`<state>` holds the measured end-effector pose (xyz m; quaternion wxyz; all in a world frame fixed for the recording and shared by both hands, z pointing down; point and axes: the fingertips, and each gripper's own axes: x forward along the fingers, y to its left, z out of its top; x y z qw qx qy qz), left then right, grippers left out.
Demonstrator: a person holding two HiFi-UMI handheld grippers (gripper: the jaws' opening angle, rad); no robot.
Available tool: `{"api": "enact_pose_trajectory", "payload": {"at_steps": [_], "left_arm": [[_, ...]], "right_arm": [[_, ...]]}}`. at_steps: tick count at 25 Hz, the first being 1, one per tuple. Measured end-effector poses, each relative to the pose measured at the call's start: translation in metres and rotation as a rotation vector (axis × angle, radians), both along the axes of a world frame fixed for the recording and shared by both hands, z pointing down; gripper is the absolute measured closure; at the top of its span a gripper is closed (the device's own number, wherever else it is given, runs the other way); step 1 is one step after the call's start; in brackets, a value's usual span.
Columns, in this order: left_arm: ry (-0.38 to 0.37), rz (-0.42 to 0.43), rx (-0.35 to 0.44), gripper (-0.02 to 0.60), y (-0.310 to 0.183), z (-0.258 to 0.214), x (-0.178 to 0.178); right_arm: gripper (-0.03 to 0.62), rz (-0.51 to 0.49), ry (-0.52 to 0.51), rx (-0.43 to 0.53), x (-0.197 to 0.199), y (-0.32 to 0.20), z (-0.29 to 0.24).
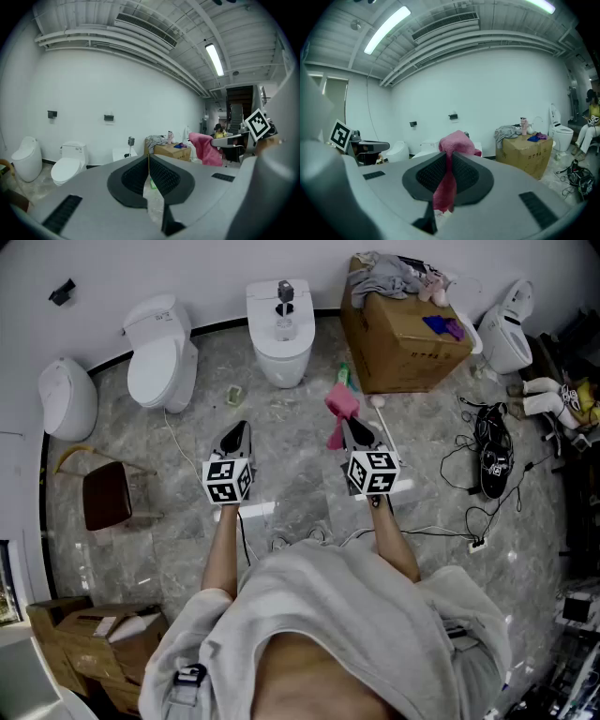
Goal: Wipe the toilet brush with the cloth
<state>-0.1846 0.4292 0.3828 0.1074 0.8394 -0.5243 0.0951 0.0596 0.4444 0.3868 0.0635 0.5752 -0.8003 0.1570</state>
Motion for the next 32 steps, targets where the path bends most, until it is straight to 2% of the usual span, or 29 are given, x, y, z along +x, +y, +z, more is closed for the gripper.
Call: {"api": "enact_pose_trajectory", "payload": {"at_steps": [12,19,26,32], "left_arm": [[-0.021,-0.002,0.004,0.557,0.004,-0.003,0.011],[-0.031,-0.017,0.001,0.557,0.004,0.0,0.033],[-0.038,-0.02,-0.009,0.557,0.001,0.009,0.058],[-0.038,-0.024,-0.024,0.557,-0.02,0.019,0.062]], "right_arm": [[0.536,-0.008,-0.02,0.009,0.012,0.004,0.001],[0.535,-0.025,-0.019,0.004,0.033,0.003,0.007],[0.535,-0.053,-0.02,-0.001,0.049,-0.005,0.015],[0.534,-0.045,-0.023,-0.008,0.054,-0.029,0.021]]}}
